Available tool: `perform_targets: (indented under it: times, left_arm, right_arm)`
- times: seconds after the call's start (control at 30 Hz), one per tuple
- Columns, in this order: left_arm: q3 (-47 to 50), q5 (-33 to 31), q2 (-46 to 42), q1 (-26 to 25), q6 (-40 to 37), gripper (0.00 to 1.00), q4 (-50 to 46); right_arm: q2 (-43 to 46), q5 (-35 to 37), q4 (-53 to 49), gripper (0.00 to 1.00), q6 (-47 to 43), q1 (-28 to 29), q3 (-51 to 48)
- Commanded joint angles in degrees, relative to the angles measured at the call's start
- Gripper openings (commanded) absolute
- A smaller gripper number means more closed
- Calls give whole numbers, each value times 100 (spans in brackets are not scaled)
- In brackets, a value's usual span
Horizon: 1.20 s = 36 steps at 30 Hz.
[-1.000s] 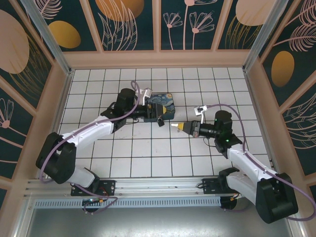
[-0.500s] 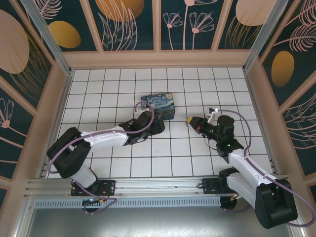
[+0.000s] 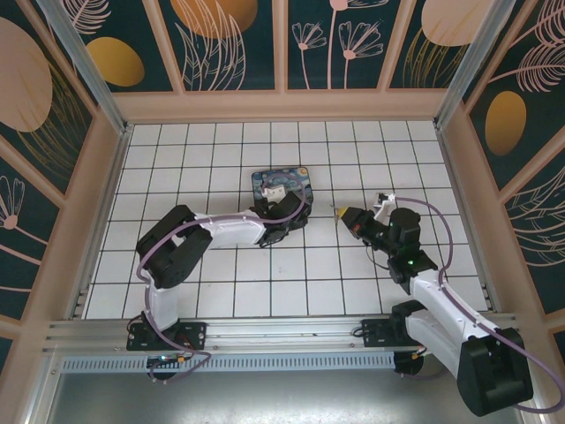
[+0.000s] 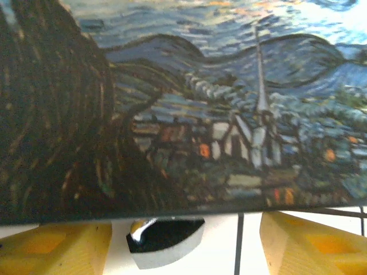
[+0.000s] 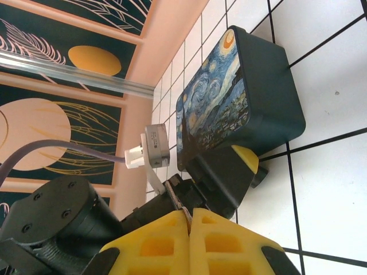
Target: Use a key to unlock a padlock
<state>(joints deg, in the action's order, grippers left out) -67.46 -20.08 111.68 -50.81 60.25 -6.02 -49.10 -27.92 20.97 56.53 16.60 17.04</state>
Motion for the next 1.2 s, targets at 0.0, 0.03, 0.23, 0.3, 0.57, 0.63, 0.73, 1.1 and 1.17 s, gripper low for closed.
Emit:
perform_targets:
  times: [0.0,0.03,0.23,0.3,0.57,0.63,0.73,1.1,1.17]
  left_arm:
    - [-373,-237,283,-17,267,67,-636]
    - [-409,-252,323,-25,343,65,-697]
    - [-532,-304,502,-18,640,58,-912]
    - [-618,-326,581,-19,731,52,-1023]
    - [-761,-90,550,-25,454,36,-997]
    - [-788,49,490,-22,383,32,-980]
    - [-870,272,415,-19,283,29,-1006]
    - [-852,2485,-132,279,454,27,-691]
    - [-817,2991,-249,400,591,28,-618]
  right_arm:
    - [89,50,56,0,26,37,-127]
    - [90,50,43,0,7,37,-131]
    - [33,-32,100,0,-103,40,-135]
    - [-9,-66,107,0,-133,38,-141]
    - [261,-163,-74,0,-161,37,-404]
    - [355,-130,-100,0,-149,37,-524]
    - [393,-82,-248,0,-266,70,-578]
    - [53,822,45,0,-748,902,-694]
    - [208,1058,123,0,-853,915,-768]
